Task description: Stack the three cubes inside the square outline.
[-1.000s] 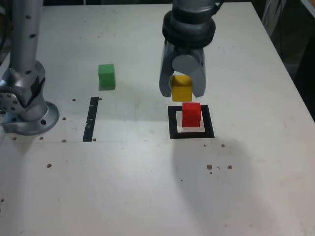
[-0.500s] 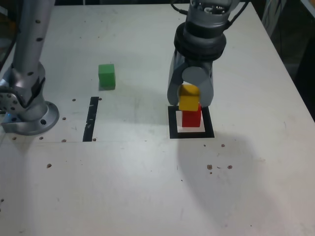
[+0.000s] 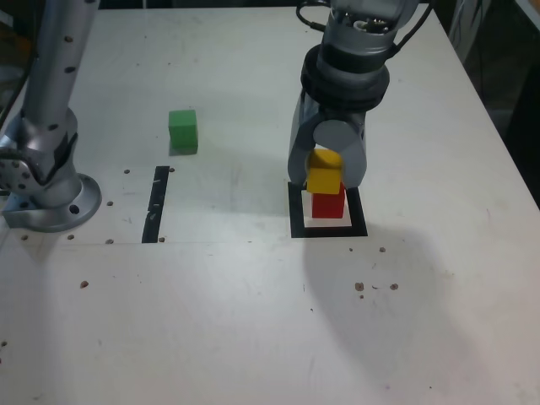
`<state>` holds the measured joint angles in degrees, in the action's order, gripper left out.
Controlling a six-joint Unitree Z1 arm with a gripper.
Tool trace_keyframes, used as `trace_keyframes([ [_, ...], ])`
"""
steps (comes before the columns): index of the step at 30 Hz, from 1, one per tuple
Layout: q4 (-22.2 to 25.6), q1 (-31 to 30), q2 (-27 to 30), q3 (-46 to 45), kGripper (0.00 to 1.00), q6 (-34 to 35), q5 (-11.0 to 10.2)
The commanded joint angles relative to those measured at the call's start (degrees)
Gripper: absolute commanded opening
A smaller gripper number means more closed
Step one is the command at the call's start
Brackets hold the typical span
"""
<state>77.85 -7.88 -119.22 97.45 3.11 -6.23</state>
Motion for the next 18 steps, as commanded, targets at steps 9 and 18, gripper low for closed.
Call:
trace_keyframes([
  [9, -0.18, -0.03, -1.28, 0.98, 0.5, -0.18, 0.11],
  [18, -0.57, -0.02, -1.35, 0.81, 0.78, -0.68, -0.11],
])
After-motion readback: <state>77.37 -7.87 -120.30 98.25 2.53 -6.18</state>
